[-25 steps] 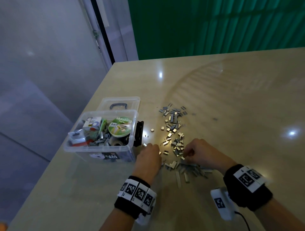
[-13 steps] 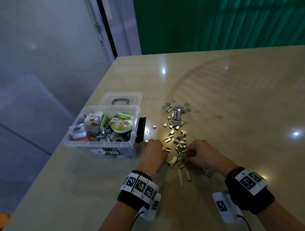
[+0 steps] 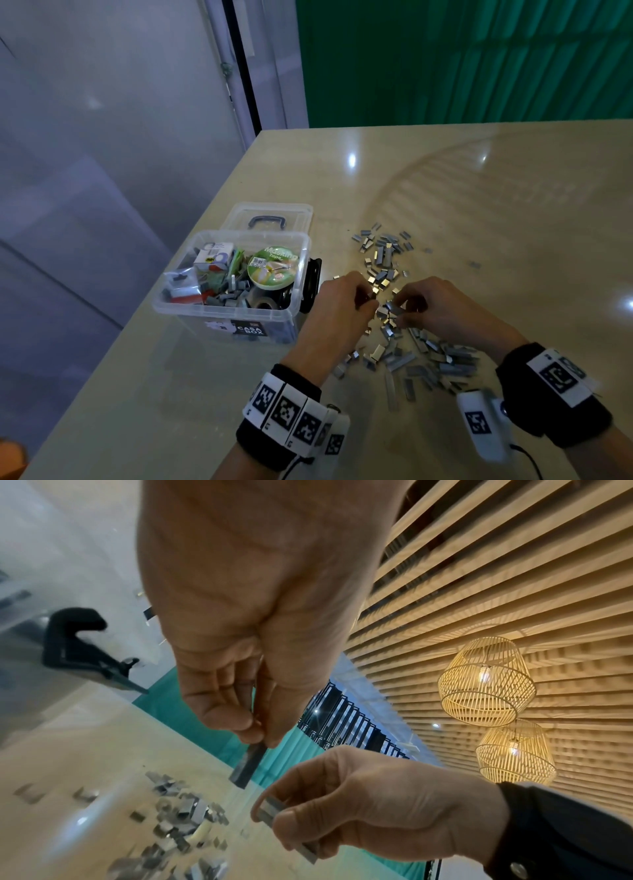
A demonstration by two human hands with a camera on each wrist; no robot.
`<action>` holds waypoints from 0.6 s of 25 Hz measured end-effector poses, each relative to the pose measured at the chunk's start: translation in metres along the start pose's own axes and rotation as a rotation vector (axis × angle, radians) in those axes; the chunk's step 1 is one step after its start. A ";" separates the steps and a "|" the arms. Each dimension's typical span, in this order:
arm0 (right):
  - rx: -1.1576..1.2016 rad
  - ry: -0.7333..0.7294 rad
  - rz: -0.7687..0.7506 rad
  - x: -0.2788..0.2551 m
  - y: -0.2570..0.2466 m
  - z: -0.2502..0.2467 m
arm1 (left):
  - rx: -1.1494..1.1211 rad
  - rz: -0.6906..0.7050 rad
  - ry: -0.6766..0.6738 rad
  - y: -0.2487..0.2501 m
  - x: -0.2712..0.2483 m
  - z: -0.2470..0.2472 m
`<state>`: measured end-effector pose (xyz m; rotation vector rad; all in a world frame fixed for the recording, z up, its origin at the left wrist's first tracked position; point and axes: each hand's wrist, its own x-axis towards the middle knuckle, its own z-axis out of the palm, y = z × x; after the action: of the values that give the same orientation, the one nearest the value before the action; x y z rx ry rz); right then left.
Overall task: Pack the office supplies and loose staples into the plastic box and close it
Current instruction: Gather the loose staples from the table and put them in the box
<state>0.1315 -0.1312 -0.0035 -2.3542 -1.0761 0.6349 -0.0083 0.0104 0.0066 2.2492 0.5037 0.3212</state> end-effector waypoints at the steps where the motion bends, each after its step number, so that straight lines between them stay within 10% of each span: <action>1: 0.024 0.001 -0.024 0.001 -0.003 -0.001 | -0.011 0.000 0.010 0.002 -0.001 -0.005; 15: 0.419 0.074 -0.297 0.044 -0.143 -0.015 | -0.053 0.022 0.350 -0.050 -0.017 -0.160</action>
<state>0.0849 -0.0170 0.0828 -1.8053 -1.1076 0.5895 -0.0974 0.1379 0.0722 2.1554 0.6435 0.7390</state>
